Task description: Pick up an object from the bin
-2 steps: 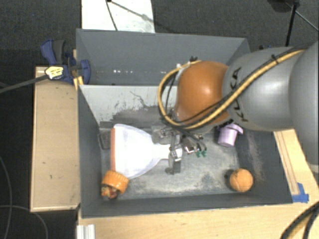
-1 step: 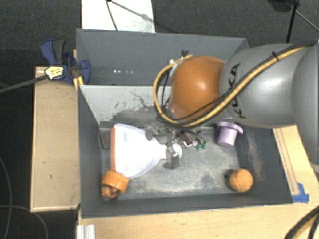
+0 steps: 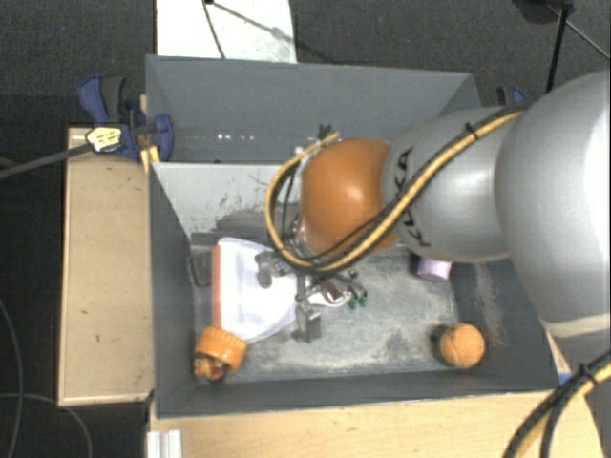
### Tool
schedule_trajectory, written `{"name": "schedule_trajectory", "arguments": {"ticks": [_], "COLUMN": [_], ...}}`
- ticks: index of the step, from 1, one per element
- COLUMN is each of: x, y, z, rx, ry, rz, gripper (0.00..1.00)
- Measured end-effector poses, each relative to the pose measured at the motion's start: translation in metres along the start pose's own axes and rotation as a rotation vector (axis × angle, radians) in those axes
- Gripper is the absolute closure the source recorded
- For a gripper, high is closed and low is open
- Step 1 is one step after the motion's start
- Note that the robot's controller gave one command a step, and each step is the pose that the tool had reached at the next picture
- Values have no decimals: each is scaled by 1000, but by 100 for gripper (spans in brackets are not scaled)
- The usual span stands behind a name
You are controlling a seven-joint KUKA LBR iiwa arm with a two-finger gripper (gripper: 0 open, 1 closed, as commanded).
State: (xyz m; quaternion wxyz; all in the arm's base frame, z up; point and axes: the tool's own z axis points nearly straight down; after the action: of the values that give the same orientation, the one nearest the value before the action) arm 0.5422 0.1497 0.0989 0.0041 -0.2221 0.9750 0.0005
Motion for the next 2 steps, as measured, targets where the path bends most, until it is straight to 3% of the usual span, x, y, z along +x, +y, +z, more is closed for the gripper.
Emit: {"name": "schedule_trajectory", "arguments": {"ticks": [1,2], "x": [10,-3], "y": [23,59], "z": [15,25], "rx": [-4,-2], "ry": [16,7], "rz": [-50,7], "gripper": [0,100]}}
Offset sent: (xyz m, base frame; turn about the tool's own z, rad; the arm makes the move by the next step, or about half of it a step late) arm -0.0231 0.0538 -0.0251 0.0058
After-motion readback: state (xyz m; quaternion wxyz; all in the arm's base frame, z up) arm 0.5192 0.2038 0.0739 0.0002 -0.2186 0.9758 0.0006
